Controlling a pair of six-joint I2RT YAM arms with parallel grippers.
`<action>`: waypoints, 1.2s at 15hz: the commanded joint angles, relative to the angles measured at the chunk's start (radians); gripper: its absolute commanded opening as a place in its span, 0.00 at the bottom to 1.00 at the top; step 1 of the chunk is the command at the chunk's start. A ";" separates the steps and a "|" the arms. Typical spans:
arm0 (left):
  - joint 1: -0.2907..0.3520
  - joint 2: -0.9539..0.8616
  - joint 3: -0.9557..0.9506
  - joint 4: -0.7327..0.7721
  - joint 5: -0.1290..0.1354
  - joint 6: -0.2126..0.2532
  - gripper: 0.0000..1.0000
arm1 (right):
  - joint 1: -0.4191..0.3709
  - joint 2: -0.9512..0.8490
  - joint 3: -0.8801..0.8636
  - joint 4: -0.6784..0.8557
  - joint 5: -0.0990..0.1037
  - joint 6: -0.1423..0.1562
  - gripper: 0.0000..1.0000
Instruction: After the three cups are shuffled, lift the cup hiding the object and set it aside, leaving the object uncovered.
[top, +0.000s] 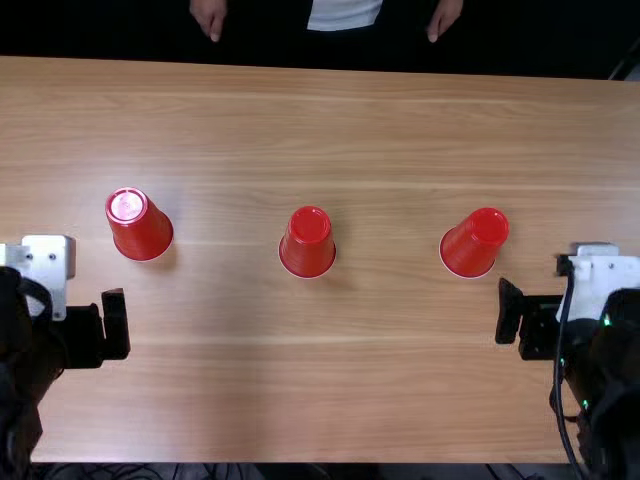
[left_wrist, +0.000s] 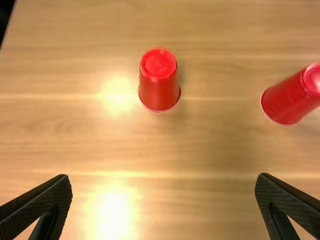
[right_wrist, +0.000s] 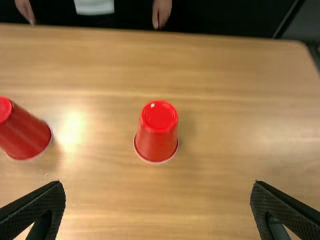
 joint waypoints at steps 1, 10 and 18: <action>0.006 0.057 0.064 -0.056 0.003 -0.003 1.00 | -0.007 0.045 0.066 -0.033 0.010 0.004 1.00; 0.001 0.211 0.130 -0.111 0.003 -0.009 1.00 | -0.073 0.355 0.201 -0.143 -0.062 0.013 1.00; -0.002 0.231 0.127 -0.098 0.005 -0.009 1.00 | -0.071 0.621 0.285 -0.013 -0.066 0.015 1.00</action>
